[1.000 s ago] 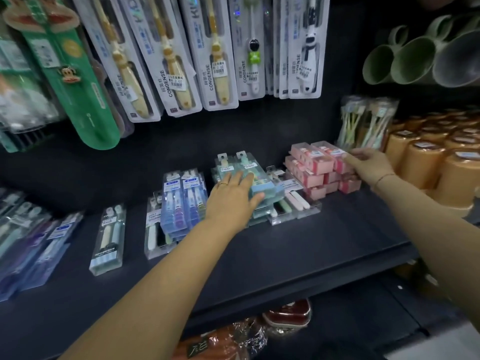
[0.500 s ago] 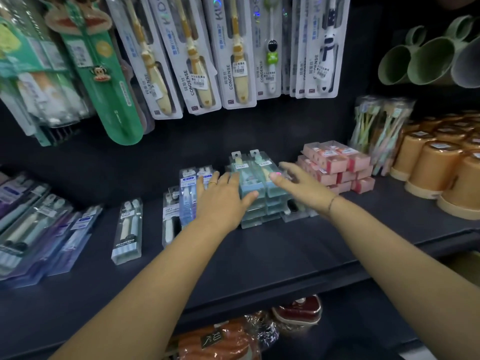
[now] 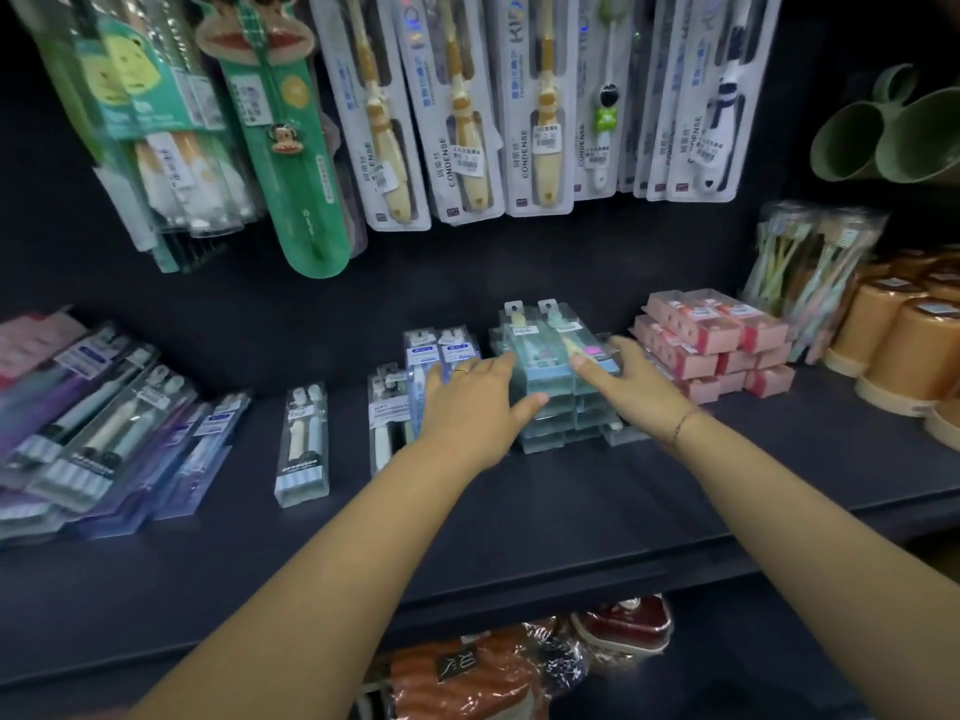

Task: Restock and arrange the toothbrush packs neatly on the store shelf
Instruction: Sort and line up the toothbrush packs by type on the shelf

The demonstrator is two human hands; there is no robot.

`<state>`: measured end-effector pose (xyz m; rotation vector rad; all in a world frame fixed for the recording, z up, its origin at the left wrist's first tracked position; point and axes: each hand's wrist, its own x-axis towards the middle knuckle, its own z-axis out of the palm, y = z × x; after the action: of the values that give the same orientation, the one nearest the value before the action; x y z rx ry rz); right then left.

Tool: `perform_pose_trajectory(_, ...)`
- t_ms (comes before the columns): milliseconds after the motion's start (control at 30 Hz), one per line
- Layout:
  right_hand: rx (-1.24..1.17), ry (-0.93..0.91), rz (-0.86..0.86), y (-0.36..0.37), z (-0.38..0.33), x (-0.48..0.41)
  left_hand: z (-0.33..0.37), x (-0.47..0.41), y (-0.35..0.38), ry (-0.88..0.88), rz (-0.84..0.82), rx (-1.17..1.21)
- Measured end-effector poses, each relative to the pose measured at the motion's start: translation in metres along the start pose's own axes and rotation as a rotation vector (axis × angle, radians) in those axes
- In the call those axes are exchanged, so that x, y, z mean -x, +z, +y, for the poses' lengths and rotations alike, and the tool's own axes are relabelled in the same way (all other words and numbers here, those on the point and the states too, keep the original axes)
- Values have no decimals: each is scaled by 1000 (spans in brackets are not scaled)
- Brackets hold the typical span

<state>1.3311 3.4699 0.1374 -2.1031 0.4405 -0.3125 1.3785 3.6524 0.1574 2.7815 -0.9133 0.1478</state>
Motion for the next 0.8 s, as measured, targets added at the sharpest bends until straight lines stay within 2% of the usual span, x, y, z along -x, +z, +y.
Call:
perform_pose_trajectory(67,122,-134,200,8,-12,10,-22,14,-7,8,143,55)
perform_pose_trajectory(133,140,-383,351,26,-33,29,-59,33,-13,-35,309,113)
perform_pose_trajectory(200,83,-604,329,57,-57,53,-112,57,-11,-129,477,126)
perform_pose_trajectory(267,56,-700,162,97,-77,74,-169,82,-5,-280,572,53)
perform_pose_trajectory(367,115,-658,-217,163,-94,89,-227,116,3,-491,574,-63)
perform_pose_trajectory(467,344,-576,-407,221,-99,78,-248,138,15,-538,579,-149)
perform_pose_trajectory(567,570,-509,-431,257,-99,61,-261,150,23,-558,562,-150)
perform_pose_trajectory(633,656,-490,-334,272,-101,57,-270,154,21,-620,550,-62)
perform_pose_trajectory(733,622,-603,-208,292,-117,62,-273,154,17,-642,571,32)
perform_pose_trajectory(800,562,-695,-280,310,-130,63,-272,153,15,-632,568,37)
